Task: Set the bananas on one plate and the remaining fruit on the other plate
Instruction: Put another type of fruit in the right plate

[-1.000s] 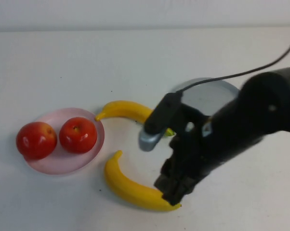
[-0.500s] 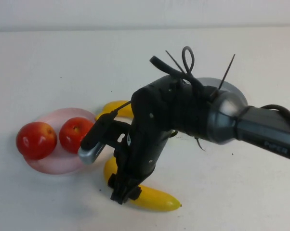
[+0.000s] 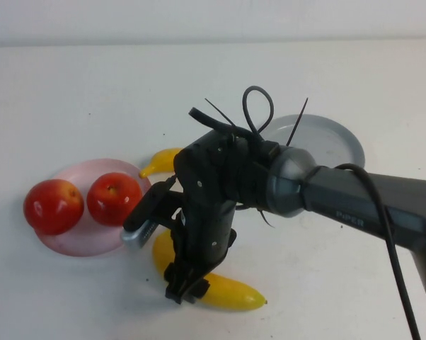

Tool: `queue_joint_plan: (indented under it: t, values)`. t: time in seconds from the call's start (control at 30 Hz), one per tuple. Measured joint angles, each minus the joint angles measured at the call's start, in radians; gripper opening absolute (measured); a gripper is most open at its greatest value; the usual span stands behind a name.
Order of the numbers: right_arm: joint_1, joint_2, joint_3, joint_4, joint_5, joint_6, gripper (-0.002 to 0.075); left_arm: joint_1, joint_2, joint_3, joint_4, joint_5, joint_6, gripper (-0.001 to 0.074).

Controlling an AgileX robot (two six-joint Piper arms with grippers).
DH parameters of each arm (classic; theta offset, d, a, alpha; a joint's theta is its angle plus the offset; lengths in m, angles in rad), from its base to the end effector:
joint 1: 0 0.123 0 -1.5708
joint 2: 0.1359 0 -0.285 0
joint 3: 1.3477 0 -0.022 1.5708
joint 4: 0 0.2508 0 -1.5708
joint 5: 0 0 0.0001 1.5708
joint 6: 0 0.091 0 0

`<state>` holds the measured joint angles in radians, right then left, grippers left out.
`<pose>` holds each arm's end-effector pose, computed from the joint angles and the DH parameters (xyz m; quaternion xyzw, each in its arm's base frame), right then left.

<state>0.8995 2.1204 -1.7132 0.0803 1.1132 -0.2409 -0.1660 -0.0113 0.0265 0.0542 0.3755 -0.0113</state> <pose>0.2672 0.3469 0.1957 -0.5253 0.8473 0.0574 0.0530 0.0522 -0.0069 0.1712 0.0766 0.8021 -0.0296 0.5916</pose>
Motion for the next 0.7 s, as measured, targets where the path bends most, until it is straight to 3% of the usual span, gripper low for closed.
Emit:
queue_joint_plan:
  t: [0.23,0.4,0.57,0.7]
  values:
    - [0.0,0.016,-0.004,-0.022,0.002,0.0,0.0452,0.0,0.0,0.0,0.0,0.0,0.0,0.0002]
    - [0.0,0.027,-0.006,-0.023,0.022,0.005,0.0306,0.0,0.0,0.0,0.0,0.0,0.0,0.0002]
    - [-0.016,-0.01,-0.014,-0.023,0.051,0.095,0.0308,0.0,0.0,0.0,0.0,0.0,0.0,0.0002]
    - [-0.084,-0.084,-0.022,-0.038,0.043,0.208,0.0308,0.0,0.0,0.0,0.0,0.0,0.0,0.0001]
